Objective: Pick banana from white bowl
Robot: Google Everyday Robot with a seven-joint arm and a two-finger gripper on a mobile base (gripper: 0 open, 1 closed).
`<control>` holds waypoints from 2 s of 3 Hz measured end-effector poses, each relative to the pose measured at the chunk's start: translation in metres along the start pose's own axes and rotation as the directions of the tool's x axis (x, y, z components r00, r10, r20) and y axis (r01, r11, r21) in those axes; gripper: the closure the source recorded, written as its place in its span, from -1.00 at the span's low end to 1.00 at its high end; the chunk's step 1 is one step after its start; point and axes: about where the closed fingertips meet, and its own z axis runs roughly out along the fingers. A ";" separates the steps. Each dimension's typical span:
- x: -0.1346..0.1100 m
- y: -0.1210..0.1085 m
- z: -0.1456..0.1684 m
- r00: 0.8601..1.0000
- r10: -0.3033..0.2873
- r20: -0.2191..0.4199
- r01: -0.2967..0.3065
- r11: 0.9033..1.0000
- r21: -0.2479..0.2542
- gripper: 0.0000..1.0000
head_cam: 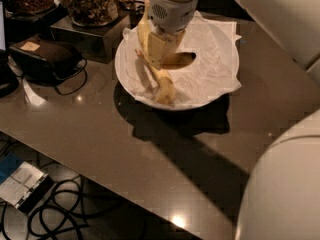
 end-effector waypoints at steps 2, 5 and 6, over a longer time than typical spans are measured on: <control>-0.016 0.039 -0.015 0.998 -0.053 0.043 0.053 0.999 0.007 1.00; -0.021 0.123 -0.028 0.987 -0.150 0.053 0.152 0.987 -0.047 1.00; -0.029 0.145 -0.033 0.978 -0.203 0.055 0.207 0.976 -0.067 1.00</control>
Offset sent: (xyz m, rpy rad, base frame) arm -0.0139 0.0210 0.0089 -0.0063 -0.0072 0.0354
